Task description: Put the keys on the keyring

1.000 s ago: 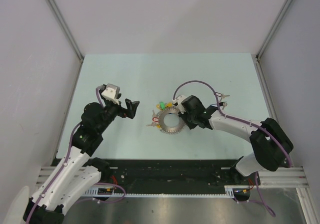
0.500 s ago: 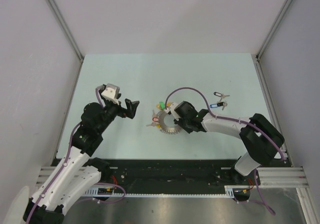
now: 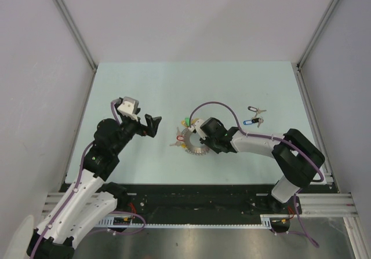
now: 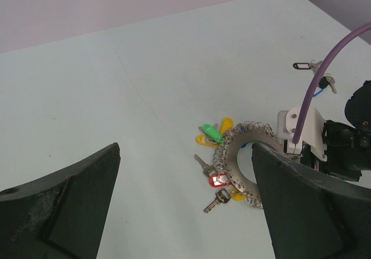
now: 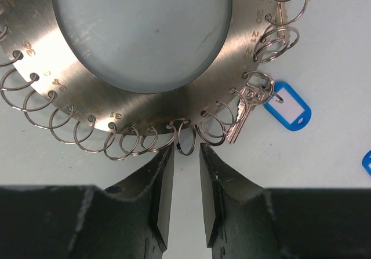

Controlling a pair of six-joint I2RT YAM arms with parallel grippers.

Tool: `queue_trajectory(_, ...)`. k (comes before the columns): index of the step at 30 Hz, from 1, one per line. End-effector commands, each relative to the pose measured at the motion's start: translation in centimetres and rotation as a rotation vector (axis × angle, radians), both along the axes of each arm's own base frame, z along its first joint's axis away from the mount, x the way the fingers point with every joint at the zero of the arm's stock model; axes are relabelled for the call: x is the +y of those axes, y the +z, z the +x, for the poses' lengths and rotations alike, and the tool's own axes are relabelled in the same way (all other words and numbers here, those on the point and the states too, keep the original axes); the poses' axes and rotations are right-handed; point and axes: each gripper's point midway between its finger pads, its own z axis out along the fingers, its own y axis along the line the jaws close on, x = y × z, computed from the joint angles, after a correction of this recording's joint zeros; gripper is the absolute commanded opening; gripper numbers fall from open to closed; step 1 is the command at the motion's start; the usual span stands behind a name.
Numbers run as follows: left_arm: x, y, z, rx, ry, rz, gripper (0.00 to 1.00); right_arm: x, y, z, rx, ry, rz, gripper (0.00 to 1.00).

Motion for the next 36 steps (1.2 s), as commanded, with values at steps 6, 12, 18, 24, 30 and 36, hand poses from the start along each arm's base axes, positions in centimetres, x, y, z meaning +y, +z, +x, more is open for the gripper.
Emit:
queue_trajectory(6,0.1,1.1,0.0,-0.029,0.004,-0.026,1.00,1.4,0.7,1.6,-0.058,0.011,0.018,0.22)
queue_trajectory(12,0.1,1.1,0.0,-0.030,0.002,-0.025,1.00,1.3,0.9,1.6,-0.059,0.013,0.020,0.06)
queue_trajectory(18,-0.5,1.3,-0.3,-0.041,-0.041,-0.022,1.00,1.8,4.1,1.6,-0.107,0.026,0.091,0.00)
queue_trajectory(24,-2.3,1.7,-1.1,-0.078,-0.165,-0.012,1.00,3.1,10.5,1.5,-0.216,0.099,0.248,0.00)
queue_trajectory(30,-4.9,2.1,-2.2,-0.082,-0.344,0.004,0.98,4.5,18.3,0.9,-0.364,0.205,0.461,0.00)
queue_trajectory(36,-7.4,4.0,-3.0,-0.104,-0.514,-0.012,0.96,5.7,24.5,-0.5,-0.433,0.351,0.706,0.00)
